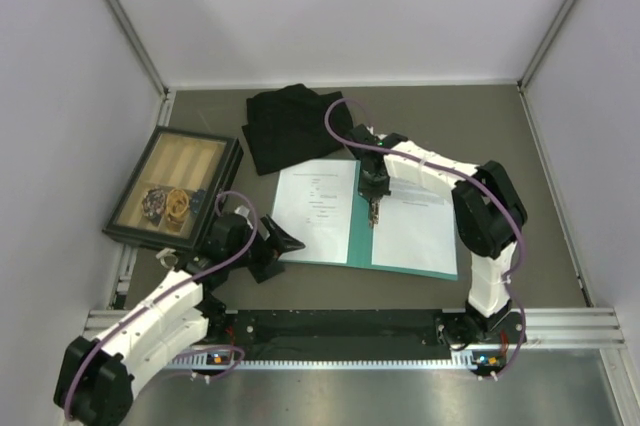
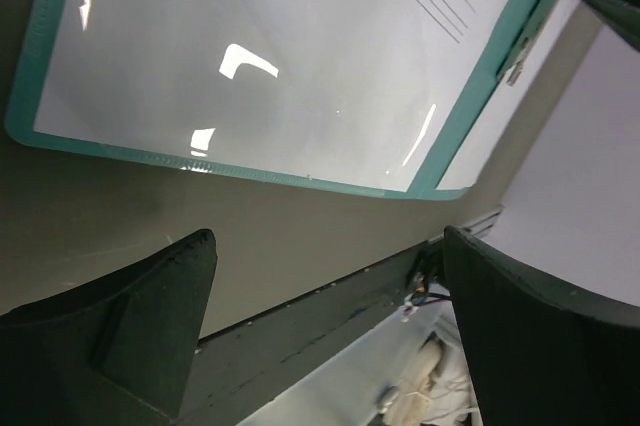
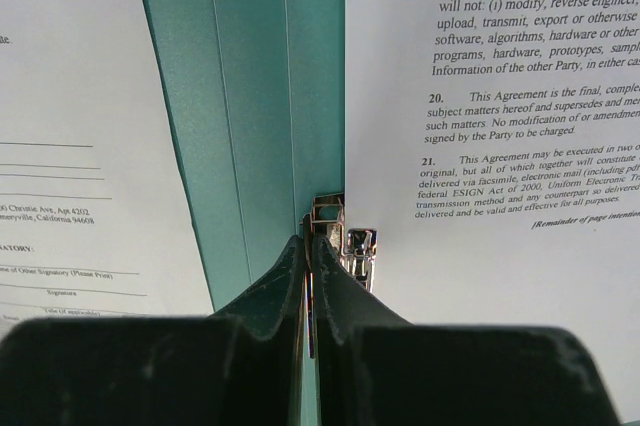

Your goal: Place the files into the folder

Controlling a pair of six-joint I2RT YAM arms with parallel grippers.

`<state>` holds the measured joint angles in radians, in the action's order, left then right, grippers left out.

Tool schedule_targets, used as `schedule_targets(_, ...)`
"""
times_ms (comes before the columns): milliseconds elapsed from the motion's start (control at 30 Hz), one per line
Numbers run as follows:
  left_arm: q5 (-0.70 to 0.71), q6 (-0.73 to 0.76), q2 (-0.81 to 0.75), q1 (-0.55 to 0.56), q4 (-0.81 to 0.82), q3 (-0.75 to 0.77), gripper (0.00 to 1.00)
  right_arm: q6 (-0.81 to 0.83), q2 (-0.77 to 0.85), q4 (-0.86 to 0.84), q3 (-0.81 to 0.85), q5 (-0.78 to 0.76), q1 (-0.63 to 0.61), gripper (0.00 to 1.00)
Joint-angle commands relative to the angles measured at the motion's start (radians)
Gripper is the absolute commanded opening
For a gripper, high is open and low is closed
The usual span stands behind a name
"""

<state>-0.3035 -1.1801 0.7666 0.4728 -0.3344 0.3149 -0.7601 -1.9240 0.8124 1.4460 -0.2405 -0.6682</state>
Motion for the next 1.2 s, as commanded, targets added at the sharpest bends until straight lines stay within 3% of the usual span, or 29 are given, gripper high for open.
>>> schedule_targets(0,-0.051,-0.159,-0.098,0.003,0.178,-0.08,0.98,0.002,0.082,0.008,0.03,0.033,0.012,0.0)
schedule_targets(333,-0.098,-0.41,-0.136,0.009,0.356,-0.249,0.98,-0.011,0.091,0.011,-0.001,0.056,0.016,0.0)
schedule_targets(467,-0.08,-0.49,-0.118,0.024,0.339,-0.257,0.98,-0.015,0.083,0.01,-0.007,0.064,0.015,0.0)
schedule_targets(567,-0.062,-0.571,-0.095,0.032,0.452,-0.31,0.98,-0.019,0.082,0.004,-0.015,0.072,0.016,0.0)
schedule_targets(833,0.159,-0.63,-0.102,0.151,0.551,-0.367,0.88,-0.025,0.08,0.002,-0.026,0.076,0.018,0.0)
schedule_targets(1167,0.251,-0.624,-0.027,0.285,0.465,-0.335,0.91,-0.028,0.076,0.013,-0.01,0.119,0.033,0.0)
